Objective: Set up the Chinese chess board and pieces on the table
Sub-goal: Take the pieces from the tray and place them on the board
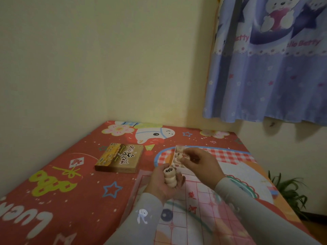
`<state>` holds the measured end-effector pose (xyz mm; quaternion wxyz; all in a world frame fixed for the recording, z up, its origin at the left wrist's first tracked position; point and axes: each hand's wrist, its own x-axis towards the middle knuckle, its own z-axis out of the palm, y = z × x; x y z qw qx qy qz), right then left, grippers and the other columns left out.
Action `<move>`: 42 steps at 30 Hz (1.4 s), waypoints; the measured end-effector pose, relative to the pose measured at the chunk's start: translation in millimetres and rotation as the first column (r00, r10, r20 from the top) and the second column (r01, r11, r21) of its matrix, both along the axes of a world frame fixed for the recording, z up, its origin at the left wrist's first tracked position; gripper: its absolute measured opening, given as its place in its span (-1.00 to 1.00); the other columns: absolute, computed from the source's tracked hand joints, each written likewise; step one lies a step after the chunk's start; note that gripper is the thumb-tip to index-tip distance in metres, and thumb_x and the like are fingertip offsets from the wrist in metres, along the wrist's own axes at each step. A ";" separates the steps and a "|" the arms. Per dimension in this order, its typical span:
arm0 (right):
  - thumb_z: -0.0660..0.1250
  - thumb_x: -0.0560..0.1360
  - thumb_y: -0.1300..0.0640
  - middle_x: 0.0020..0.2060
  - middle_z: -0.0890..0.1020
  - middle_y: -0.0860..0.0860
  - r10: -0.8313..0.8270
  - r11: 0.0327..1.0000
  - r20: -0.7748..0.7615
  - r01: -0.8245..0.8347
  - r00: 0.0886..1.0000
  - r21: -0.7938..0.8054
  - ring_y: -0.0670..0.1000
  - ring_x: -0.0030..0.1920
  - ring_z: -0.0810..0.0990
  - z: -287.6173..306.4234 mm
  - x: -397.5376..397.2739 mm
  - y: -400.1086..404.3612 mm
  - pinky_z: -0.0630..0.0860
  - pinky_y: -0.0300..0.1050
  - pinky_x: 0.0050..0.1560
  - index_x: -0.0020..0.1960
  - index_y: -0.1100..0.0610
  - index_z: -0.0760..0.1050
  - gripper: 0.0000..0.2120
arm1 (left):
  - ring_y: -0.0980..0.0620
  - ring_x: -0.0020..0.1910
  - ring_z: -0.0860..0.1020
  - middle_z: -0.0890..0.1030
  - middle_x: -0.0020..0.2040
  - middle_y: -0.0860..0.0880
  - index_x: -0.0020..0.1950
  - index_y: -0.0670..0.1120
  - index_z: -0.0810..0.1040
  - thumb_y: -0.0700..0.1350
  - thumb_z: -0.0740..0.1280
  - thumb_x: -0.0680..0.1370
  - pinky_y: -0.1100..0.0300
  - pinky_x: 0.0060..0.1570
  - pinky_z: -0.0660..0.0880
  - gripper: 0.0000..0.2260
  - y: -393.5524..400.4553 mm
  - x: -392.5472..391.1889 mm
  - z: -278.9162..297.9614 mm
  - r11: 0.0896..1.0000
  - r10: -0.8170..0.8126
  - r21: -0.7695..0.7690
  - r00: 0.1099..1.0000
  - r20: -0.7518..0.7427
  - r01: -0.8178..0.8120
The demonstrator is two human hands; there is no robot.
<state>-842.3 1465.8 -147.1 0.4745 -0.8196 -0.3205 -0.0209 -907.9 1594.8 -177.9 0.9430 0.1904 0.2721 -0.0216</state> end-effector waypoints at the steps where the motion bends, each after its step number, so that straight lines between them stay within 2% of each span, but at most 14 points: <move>1: 0.44 0.44 0.01 -0.08 0.63 -0.18 -0.030 0.999 -0.006 0.029 1.000 -0.013 -0.20 -0.04 0.59 -2.5 3.8 -7.1 0.54 -0.22 0.07 0.12 0.00 0.58 -0.74 | -0.13 -0.25 0.51 0.52 -0.16 -0.22 -0.05 -0.24 0.52 -0.09 0.29 0.51 0.24 -0.48 0.53 -0.80 1.5 0.9 -1.6 1.000 -0.001 -0.002 1.000 0.006 0.001; 5: 0.46 0.42 0.03 -0.08 0.63 -0.20 -0.125 0.990 0.005 0.125 0.992 -0.070 -0.21 -0.06 0.59 -19.8 10.4 -39.3 0.53 -0.30 0.02 0.08 -0.03 0.58 -0.76 | -0.14 -0.21 0.50 0.50 -0.03 -0.21 -0.06 -0.22 0.51 -0.09 0.30 0.51 0.27 -0.55 0.50 -0.81 4.1 3.6 -6.5 1.000 -0.009 0.003 1.000 0.029 0.008; 7: 0.47 0.41 0.04 -0.12 0.63 -0.19 -0.170 0.981 0.023 0.171 0.985 -0.095 -0.19 -0.09 0.60 -28.2 10.9 -55.7 0.52 -0.34 -0.04 -0.01 -0.06 0.57 -0.83 | -0.14 -0.21 0.51 0.49 -0.06 -0.22 -0.08 -0.22 0.51 -0.07 0.29 0.53 0.27 -0.57 0.50 -0.80 6.1 6.4 -10.8 1.000 -0.018 0.024 0.999 0.035 0.017; 10: 0.46 0.41 0.06 -0.18 0.65 -0.14 -0.259 0.962 0.007 0.258 0.966 -0.093 -0.11 -0.11 0.62 -41.1 16.1 -83.7 0.55 -0.22 -0.04 -0.11 -0.05 0.57 -0.91 | -0.16 -0.20 0.52 0.50 -0.11 -0.21 -0.06 -0.22 0.53 -0.05 0.30 0.52 0.25 -0.60 0.49 -0.78 6.6 9.2 -14.7 0.999 -0.034 0.036 0.999 0.034 0.033; 15: 0.43 0.43 0.07 -0.17 0.63 -0.14 -0.343 0.913 0.015 0.337 0.939 -0.229 -0.09 -0.12 0.59 -58.9 20.7 -115.3 0.57 -0.06 0.02 -0.09 -0.05 0.55 -0.91 | -0.16 -0.15 0.53 0.50 -0.07 -0.21 0.01 -0.19 0.53 -0.05 0.31 0.52 0.27 -0.59 0.49 -0.79 5.2 12.3 -20.2 0.998 -0.032 0.056 0.999 0.032 0.031; 18: 0.38 0.44 0.01 -0.19 0.59 -0.20 -0.344 0.895 0.042 0.341 0.938 -0.288 -0.13 -0.14 0.56 -67.5 21.8 -114.1 0.54 -0.19 -0.05 -0.09 -0.11 0.54 -0.94 | -0.17 -0.12 0.53 0.52 -0.09 -0.21 -0.01 -0.20 0.54 -0.05 0.32 0.51 0.27 -0.57 0.50 -0.79 2.4 13.3 -20.8 0.996 -0.023 0.084 1.000 0.018 0.021; 20: 0.35 0.46 0.00 -0.22 0.55 -0.22 -0.321 0.891 0.075 0.328 0.944 -0.315 -0.17 -0.18 0.52 -69.0 21.5 -106.4 0.40 -0.37 -0.22 -0.11 -0.08 0.55 -0.97 | -0.17 -0.11 0.53 0.52 -0.10 -0.20 -0.01 -0.20 0.54 -0.05 0.33 0.51 0.27 -0.56 0.51 -0.79 2.9 14.5 -21.4 0.996 -0.028 0.088 1.000 0.014 0.026; 22: 0.34 0.48 0.02 -0.23 0.51 -0.22 -0.280 0.893 0.094 0.295 0.955 -0.341 -0.16 -0.18 0.48 -71.6 23.3 -96.3 0.26 -0.46 -0.27 -0.09 -0.06 0.55 -0.96 | -0.17 -0.10 0.53 0.52 -0.10 -0.20 0.01 -0.19 0.54 -0.05 0.33 0.51 0.27 -0.56 0.51 -0.78 4.1 16.5 -22.6 0.995 -0.036 0.091 0.999 0.011 0.035; 26: 0.31 0.52 0.03 -0.09 0.59 -0.11 -0.251 0.892 0.082 0.263 0.965 -0.368 -0.10 -0.10 0.51 -78.1 30.9 -75.9 0.37 -0.36 -0.15 0.03 0.00 0.56 -0.88 | -0.16 -0.10 0.53 0.53 -0.09 -0.20 0.01 -0.19 0.55 -0.04 0.33 0.51 0.28 -0.55 0.51 -0.78 6.0 18.2 -23.9 0.992 -0.034 0.122 0.999 -0.003 0.034; 29: 0.30 0.54 -0.01 -0.04 0.60 -0.09 -0.274 0.881 0.066 0.278 0.959 -0.383 -0.08 -0.08 0.51 -83.8 36.5 -64.6 0.42 -0.30 -0.06 0.05 -0.02 0.55 -0.86 | -0.16 -0.14 0.55 0.54 -0.13 -0.20 0.00 -0.19 0.55 -0.04 0.34 0.50 0.28 -0.55 0.50 -0.78 6.7 18.3 -25.6 0.987 -0.046 0.153 0.999 -0.011 0.047; 36: 0.30 0.52 -0.08 -0.04 0.64 -0.07 -0.256 0.856 0.100 0.274 0.961 -0.439 -0.10 -0.10 0.54 -94.1 40.1 -61.1 0.46 -0.31 -0.04 0.04 -0.03 0.56 -0.82 | -0.09 -0.15 0.51 0.53 -0.25 -0.17 -0.07 -0.18 0.53 -0.06 0.33 0.51 0.30 -0.56 0.48 -0.82 0.7 15.7 -21.7 0.984 -0.094 0.154 0.996 -0.003 0.093; 39: 0.28 0.53 -0.08 -0.01 0.60 -0.12 -0.252 0.874 0.141 0.288 0.957 -0.391 -0.11 -0.05 0.50 -85.3 33.7 -63.0 0.42 -0.30 0.00 0.08 -0.02 0.57 -0.79 | -0.09 -0.18 0.52 0.53 -0.26 -0.17 -0.07 -0.18 0.53 -0.07 0.32 0.51 0.30 -0.56 0.49 -0.83 -1.3 14.7 -21.8 0.974 -0.103 0.202 0.994 -0.018 0.105; 42: 0.32 0.51 -0.07 -0.07 0.53 -0.16 -0.204 0.938 0.129 0.231 0.970 -0.259 -0.11 -0.03 0.51 -69.7 18.0 -59.8 0.49 -0.22 0.02 0.05 -0.01 0.57 -0.81 | -0.11 -0.19 0.54 0.54 -0.25 -0.18 -0.06 -0.17 0.54 -0.07 0.33 0.50 0.29 -0.55 0.50 -0.83 -6.6 12.4 -23.6 0.965 -0.109 0.237 0.994 -0.034 0.114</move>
